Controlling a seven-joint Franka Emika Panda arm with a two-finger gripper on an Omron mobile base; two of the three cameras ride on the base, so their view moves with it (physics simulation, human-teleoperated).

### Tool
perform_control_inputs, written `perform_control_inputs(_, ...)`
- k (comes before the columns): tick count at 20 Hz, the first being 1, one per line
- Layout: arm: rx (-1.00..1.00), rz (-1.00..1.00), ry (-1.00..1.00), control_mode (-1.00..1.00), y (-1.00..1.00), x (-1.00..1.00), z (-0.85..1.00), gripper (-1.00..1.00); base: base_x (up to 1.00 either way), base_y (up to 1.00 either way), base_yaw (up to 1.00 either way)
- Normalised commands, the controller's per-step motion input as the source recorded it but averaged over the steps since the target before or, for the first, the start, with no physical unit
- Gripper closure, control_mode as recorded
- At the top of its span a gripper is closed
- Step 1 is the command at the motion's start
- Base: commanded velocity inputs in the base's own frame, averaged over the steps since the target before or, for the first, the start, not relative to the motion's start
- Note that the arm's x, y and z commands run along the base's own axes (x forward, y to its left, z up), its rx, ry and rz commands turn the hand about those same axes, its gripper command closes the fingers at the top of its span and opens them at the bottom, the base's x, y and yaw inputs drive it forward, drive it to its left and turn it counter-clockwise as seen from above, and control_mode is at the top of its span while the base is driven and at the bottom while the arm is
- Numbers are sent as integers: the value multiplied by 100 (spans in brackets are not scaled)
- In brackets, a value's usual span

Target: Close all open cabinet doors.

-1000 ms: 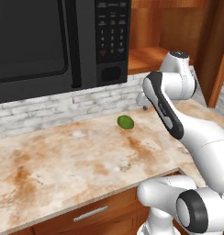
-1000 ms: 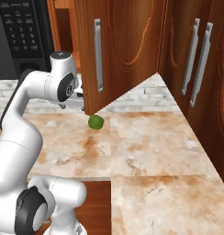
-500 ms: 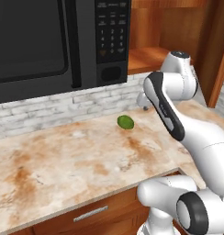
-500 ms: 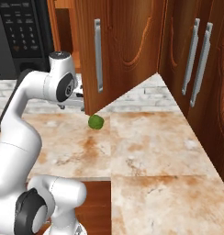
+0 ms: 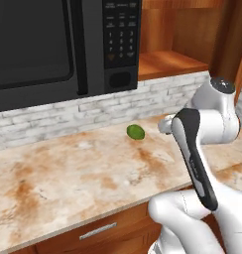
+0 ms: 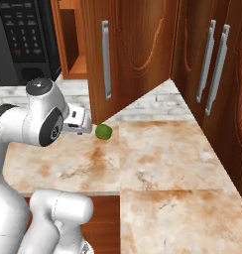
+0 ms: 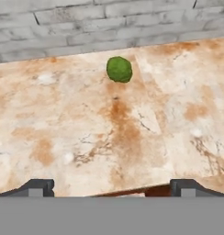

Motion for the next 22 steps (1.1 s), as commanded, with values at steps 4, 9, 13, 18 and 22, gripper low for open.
perform_control_inputs(4,-4,0,-39,-100,-6,-74,0,-100,0,0,0)
perform_control_inputs(9,-6,1,-41,-100,-33,-42,0,-100,0,0,0)
perform_control_inputs(13,-4,2,-41,-100,-41,-23,1,-100,0,0,0)
perform_control_inputs(18,-3,8,-41,-100,-53,-8,1,-100,0,0,0)
perform_control_inputs(22,0,10,-37,-100,-59,0,0,-100,0,0,0)
